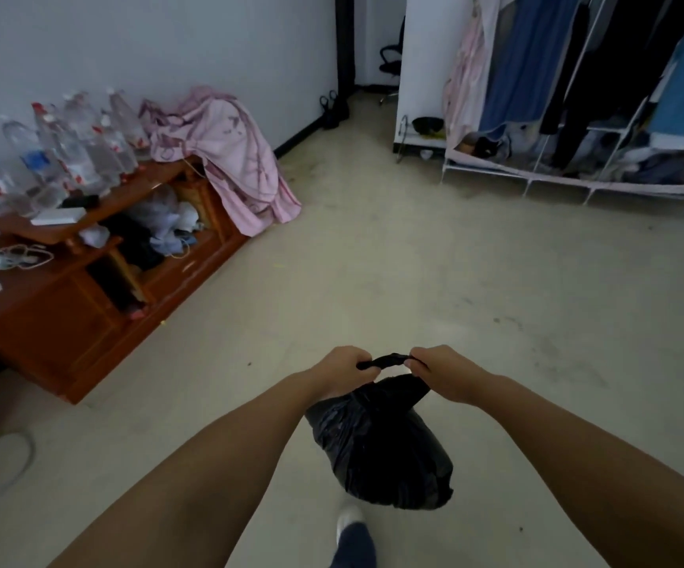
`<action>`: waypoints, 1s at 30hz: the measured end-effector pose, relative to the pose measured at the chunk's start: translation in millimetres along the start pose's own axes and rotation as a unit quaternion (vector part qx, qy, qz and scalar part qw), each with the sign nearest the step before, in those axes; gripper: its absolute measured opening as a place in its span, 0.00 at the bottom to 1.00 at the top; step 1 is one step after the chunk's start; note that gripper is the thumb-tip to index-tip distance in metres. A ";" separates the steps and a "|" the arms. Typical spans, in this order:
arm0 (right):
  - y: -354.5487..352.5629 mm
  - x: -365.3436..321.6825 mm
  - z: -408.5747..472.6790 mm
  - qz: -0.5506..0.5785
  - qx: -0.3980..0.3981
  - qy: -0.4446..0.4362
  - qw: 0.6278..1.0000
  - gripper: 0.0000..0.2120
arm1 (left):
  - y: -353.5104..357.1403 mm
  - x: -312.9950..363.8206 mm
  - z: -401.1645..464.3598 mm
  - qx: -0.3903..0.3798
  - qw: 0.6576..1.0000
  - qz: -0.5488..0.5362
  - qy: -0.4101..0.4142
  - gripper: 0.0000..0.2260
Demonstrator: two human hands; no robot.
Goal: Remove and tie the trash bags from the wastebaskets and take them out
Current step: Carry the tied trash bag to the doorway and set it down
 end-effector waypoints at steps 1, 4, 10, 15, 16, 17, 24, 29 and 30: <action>-9.9 5.9 21.9 0.003 0.005 0.008 1.000 0.16 | -15.2 -4.5 22.0 -0.003 1.000 0.000 -0.001 0.11; -39.7 22.9 86.4 0.007 0.010 0.024 1.000 0.13 | -59.7 -15.0 86.6 -0.006 1.000 0.008 0.012 0.12; -92.9 58.8 209.8 0.017 0.006 0.035 0.999 0.13 | -127.5 -35.8 210.0 -0.025 1.000 0.014 0.012 0.12; -141.0 100.0 334.1 0.019 0.014 0.026 0.999 0.13 | -188.3 -61.7 334.2 -0.009 1.000 0.009 0.003 0.13; -148.6 109.2 359.8 0.021 0.010 0.021 1.000 0.13 | -200.1 -66.9 359.7 -0.006 1.000 0.005 -0.002 0.13; -156.4 118.3 385.4 0.017 0.002 0.013 1.000 0.13 | -211.5 -72.1 384.1 -0.002 1.000 -0.004 -0.009 0.14; -228.2 158.6 556.4 -0.008 -0.039 -0.032 0.999 0.13 | -302.8 -104.9 528.6 0.021 0.999 -0.032 -0.039 0.11; -270.0 183.9 686.6 -0.018 -0.044 -0.049 0.998 0.13 | -366.6 -146.8 635.7 0.043 0.996 -0.038 -0.063 0.12; -277.9 191.6 715.7 -0.020 -0.043 -0.049 0.998 0.14 | -379.9 -153.7 661.2 0.045 0.996 -0.036 -0.062 0.12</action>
Point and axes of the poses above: each hand's wrist, its own z-axis towards the middle knuckle, its own y-axis out of the palm, x = y × z, the point moved 5 cm from there along z, towards the middle knuckle, and after that the axes turned 6 degrees about -z, right-handed, at the moved point
